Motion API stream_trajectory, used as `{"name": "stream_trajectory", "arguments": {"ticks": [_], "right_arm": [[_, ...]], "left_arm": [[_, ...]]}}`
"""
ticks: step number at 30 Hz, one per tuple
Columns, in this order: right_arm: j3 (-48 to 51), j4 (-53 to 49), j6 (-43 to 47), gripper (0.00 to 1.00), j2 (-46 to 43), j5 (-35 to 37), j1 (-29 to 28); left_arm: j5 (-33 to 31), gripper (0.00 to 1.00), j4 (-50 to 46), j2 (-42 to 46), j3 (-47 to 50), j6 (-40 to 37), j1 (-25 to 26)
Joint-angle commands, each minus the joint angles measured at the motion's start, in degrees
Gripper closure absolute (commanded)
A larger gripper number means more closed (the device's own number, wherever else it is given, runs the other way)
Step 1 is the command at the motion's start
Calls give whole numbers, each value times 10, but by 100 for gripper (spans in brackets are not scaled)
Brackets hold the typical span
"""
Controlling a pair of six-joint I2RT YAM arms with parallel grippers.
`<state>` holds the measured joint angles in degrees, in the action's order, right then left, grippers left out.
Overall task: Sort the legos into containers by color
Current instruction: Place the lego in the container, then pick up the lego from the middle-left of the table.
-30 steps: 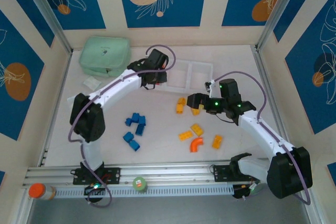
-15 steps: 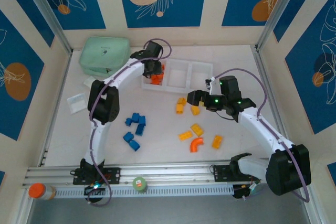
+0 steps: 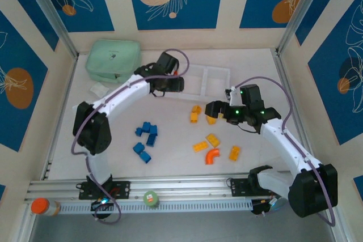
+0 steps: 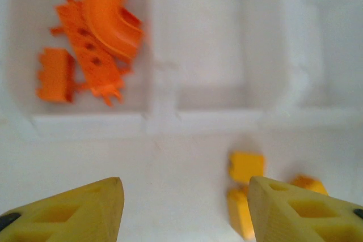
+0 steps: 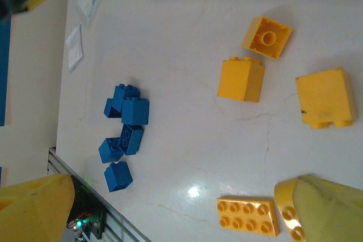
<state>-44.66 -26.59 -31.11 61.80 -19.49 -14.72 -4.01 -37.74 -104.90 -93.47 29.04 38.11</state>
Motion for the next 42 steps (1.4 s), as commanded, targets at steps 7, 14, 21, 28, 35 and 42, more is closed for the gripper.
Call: {"name": "stream_trajectory", "arguments": {"ticks": [7, 14, 21, 28, 35, 42], "right_arm": [[25, -93, -21, 1, -67, 10, 3], [67, -131, -48, 1, -110, 17, 3], [107, -174, -85, 1, -172, 31, 2], [128, -192, -133, 1, -201, 82, -6], [130, -188, -151, 1, -206, 121, 5], [136, -160, -133, 1, -201, 100, 47]], "left_arm": [[16, 40, 2, 89, 129, 41, 122], [28, 40, 10, 99, 173, 79, 203], [50, 40, 32, 66, 178, 120, 271], [74, 40, 33, 12, 163, 139, 310], [93, 39, 49, -33, 148, 183, 330], [89, 37, 20, -86, 103, 214, 341]]}}
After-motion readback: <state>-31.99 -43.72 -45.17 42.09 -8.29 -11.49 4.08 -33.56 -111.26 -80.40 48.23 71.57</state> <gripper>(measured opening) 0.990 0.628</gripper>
